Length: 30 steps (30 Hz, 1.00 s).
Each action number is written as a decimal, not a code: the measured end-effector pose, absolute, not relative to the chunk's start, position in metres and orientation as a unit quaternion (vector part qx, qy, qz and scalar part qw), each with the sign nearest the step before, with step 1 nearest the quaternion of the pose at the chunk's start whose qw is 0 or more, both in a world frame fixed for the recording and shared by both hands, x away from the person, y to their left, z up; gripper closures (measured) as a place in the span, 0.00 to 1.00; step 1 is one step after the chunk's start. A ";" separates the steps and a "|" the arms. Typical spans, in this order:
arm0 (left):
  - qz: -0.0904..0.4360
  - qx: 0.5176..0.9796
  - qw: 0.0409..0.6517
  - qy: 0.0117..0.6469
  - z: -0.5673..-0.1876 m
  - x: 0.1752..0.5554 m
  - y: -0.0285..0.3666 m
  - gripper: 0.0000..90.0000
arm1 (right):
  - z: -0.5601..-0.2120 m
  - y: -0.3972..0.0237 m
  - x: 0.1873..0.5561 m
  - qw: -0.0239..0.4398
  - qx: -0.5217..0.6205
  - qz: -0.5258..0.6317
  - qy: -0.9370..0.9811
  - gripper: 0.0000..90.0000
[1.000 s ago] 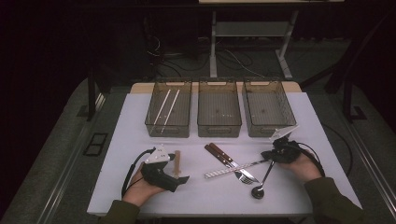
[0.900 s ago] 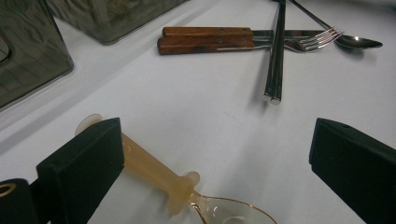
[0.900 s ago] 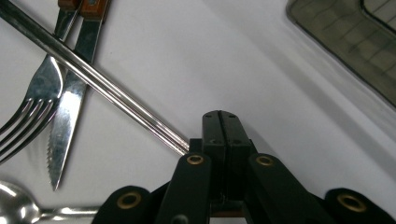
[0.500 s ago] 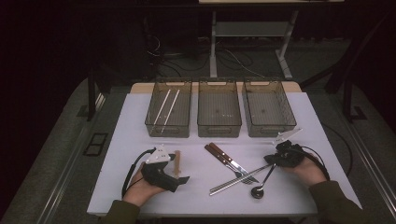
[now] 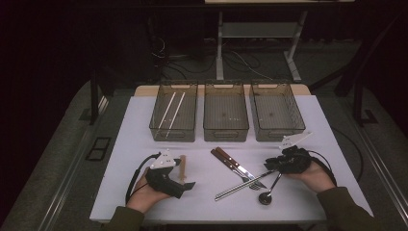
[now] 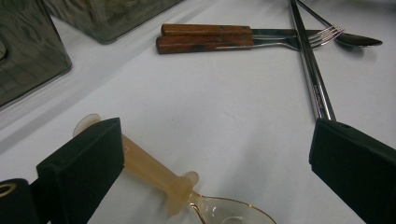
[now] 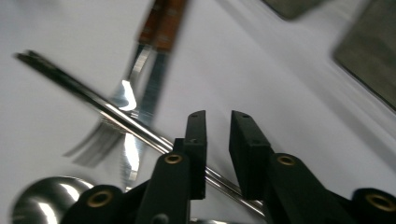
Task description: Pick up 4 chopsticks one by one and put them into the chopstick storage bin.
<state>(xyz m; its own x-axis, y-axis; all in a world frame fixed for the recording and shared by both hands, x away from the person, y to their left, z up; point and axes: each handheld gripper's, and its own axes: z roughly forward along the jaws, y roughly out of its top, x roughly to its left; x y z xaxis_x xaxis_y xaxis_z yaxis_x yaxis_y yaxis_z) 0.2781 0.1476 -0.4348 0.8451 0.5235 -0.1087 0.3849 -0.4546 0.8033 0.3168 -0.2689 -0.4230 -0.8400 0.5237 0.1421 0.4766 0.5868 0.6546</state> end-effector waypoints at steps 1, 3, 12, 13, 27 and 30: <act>0.077 0.849 0.449 0.267 -0.435 0.278 0.148 0.02 | -0.422 -0.263 0.314 0.027 0.265 0.363 0.893 0.80; 0.078 0.850 0.448 0.267 -0.435 0.278 0.148 0.02 | -0.421 -0.251 0.309 0.021 0.238 0.370 0.898 0.80; 0.078 0.850 0.448 0.267 -0.435 0.278 0.148 0.02 | -0.424 -0.198 0.286 -0.020 0.140 0.351 0.926 0.91; 0.078 0.850 0.448 0.267 -0.435 0.278 0.148 0.02 | -0.425 -0.196 0.284 -0.025 0.135 0.346 0.928 0.92; 0.078 0.850 0.447 0.267 -0.435 0.278 0.147 0.02 | -0.439 -0.181 0.280 -0.020 0.114 0.313 0.943 1.00; 0.078 0.850 0.448 0.267 -0.435 0.278 0.147 0.02 | -0.440 -0.179 0.281 -0.017 0.117 0.318 0.941 1.00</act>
<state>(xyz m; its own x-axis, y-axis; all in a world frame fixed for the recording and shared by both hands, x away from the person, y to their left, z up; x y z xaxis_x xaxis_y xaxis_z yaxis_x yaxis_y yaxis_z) 0.2781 0.1474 -0.4348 0.8450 0.5241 -0.1064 0.3842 -0.4565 0.8025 0.2806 -0.1790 -0.4398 -0.9721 0.2091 0.1061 0.2306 0.7699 0.5950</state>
